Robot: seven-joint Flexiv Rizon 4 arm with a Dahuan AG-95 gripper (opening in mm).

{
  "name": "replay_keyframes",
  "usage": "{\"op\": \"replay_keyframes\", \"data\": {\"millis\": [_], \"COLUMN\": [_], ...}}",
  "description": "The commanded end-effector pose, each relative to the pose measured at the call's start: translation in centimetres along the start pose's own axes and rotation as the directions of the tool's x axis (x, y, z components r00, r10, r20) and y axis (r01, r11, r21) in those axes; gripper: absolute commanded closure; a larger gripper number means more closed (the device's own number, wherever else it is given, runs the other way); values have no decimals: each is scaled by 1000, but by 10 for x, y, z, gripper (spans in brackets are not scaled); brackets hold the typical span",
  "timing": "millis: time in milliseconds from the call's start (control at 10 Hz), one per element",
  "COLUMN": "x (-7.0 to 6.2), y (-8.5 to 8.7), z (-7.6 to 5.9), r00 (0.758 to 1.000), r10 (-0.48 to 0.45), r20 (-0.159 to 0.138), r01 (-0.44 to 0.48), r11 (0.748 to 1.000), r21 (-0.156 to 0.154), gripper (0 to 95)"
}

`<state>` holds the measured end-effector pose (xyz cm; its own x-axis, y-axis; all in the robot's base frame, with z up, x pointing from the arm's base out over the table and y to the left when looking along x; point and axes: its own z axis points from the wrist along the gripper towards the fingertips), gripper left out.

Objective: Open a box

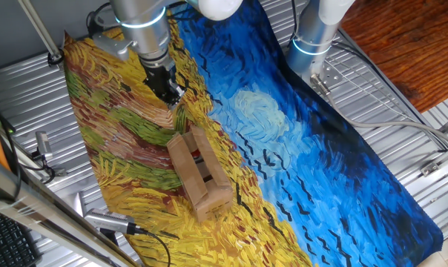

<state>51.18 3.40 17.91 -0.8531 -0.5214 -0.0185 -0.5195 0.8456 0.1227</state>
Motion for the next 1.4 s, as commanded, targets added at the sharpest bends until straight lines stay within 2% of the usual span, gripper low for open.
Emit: {"op": "replay_keyframes", "data": {"millis": [100, 200, 400, 600, 700, 800, 1000, 1200, 1400], "x": [1, -1, -15, -57, -70, -83, -97, -100, -93], "y": [1, 1, 13, 48, 59, 73, 91, 103, 119], "z": [0, 0, -6, -21, -19, -11, 4, 13, 25], "r00": [999, 999, 998, 993, 990, 984, 977, 974, 972], "r10": [42, 46, 55, 120, 143, 179, 214, 227, 232], "r20": [-7, -1, 7, -2, -2, 9, 19, 23, 40], "r01": [-42, -46, -55, -120, -143, -179, -214, -227, -231], "r11": [999, 999, 998, 993, 990, 984, 977, 974, 973], "r21": [12, 14, 8, 5, 1, -18, -26, -27, -25], "gripper": [950, 950, 950, 950, 950, 950, 950, 950, 950]}}
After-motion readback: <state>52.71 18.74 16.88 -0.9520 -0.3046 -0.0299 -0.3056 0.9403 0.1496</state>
